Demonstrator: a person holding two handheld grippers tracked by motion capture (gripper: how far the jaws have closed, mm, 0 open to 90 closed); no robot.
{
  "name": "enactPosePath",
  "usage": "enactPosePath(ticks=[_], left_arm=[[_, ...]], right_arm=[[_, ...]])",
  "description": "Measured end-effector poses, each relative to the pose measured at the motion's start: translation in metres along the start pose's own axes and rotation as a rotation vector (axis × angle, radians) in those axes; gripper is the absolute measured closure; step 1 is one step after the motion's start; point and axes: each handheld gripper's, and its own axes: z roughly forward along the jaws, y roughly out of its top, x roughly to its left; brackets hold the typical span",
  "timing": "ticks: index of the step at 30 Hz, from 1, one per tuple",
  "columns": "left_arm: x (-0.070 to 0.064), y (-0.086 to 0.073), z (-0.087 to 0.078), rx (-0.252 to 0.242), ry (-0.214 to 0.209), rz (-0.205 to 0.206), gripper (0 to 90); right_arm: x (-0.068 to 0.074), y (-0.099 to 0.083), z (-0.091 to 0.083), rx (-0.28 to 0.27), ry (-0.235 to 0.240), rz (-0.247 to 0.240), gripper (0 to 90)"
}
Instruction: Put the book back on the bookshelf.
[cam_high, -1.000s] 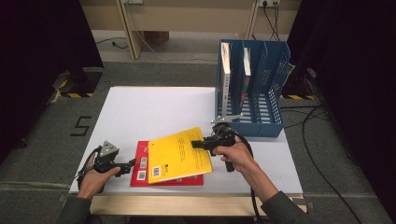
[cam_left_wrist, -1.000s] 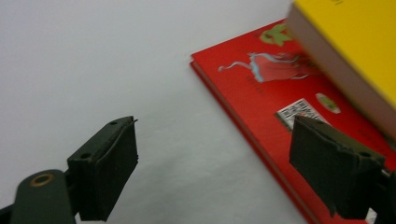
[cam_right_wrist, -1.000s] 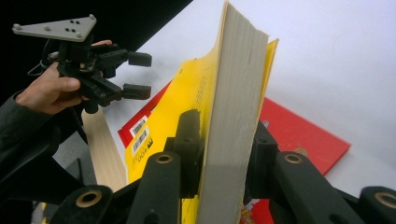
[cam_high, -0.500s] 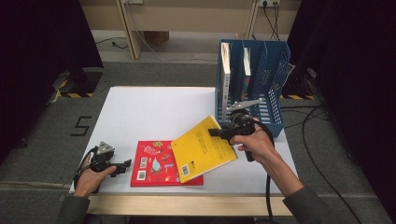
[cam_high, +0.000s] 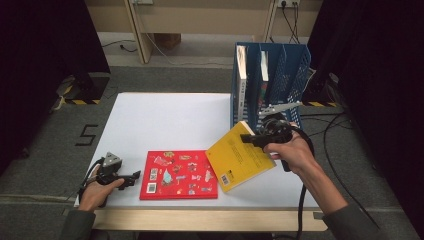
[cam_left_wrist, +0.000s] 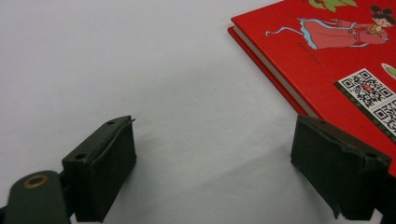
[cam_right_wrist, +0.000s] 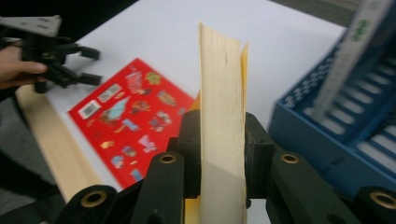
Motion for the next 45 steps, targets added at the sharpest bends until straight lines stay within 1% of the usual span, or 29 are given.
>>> enactPosePath(ticks=[2,3,5,11,14,15,16,18,20,21,25,27,30,32,33,38,41,45], left_arm=[[0.0,0.0,0.0,-0.001,-0.001,-0.001,12.8],[0.0,0.0,0.0,0.0,-0.001,0.0,12.7],[0.0,0.0,0.0,-0.001,0.0,0.0,12.7],[0.0,0.0,0.0,-0.001,-0.001,0.0,12.7],[0.0,0.0,0.0,0.0,-0.001,0.001,12.6],[0.0,0.0,0.0,0.0,-0.001,0.001,12.6],[0.0,0.0,0.0,0.0,-0.002,0.001,12.6],[0.0,0.0,0.0,-0.001,-0.002,0.001,12.5],[0.0,0.0,0.0,-0.001,-0.002,0.001,12.5],[0.0,0.0,0.0,-0.001,-0.002,0.001,12.5],[0.0,0.0,0.0,-0.002,-0.004,0.001,12.2],[0.0,0.0,0.0,-0.002,-0.003,0.001,12.1],[0.0,0.0,0.0,-0.002,-0.004,0.002,11.9],[0.0,0.0,0.0,0.0,-0.007,0.003,11.8],[0.0,0.0,0.0,0.0,-0.006,0.005,11.3],[0.0,0.0,0.001,0.001,-0.008,0.006,11.0],[0.0,0.0,0.001,0.001,-0.009,0.007,10.8],[0.0,0.0,0.001,0.001,-0.009,0.006,10.7]], right_arm=[[-0.002,-0.002,-0.004,0.006,-0.014,0.001,74.3],[-0.002,-0.002,-0.006,0.004,-0.011,0.005,74.3],[-0.004,-0.002,-0.01,0.0,-0.022,0.006,74.3],[-0.005,0.001,-0.027,0.018,-0.073,-0.015,74.0],[-0.007,0.002,-0.031,0.02,-0.088,-0.015,73.5],[-0.007,0.001,-0.029,0.028,-0.094,-0.015,73.4],[-0.008,0.001,-0.028,0.02,-0.095,-0.013,73.3],[-0.008,0.003,-0.025,0.023,-0.094,-0.011,73.2],[-0.007,0.006,-0.02,0.03,-0.082,-0.013,72.4],[-0.006,0.007,-0.018,0.038,-0.075,-0.02,72.1],[-0.004,0.01,-0.009,0.074,-0.084,-0.042,71.8],[-0.003,0.011,-0.005,0.093,-0.083,-0.044,71.5],[-0.001,0.011,-0.001,0.106,-0.08,-0.046,71.0],[-0.001,0.011,0.0,0.117,-0.073,-0.052,70.8],[0.0,0.011,0.0,0.127,-0.078,-0.059,70.8],[-0.003,0.01,-0.002,0.126,-0.089,-0.045,70.3],[-0.004,0.009,-0.001,0.125,-0.075,-0.031,69.0],[-0.005,0.012,0.003,0.139,-0.067,-0.019,68.4]])
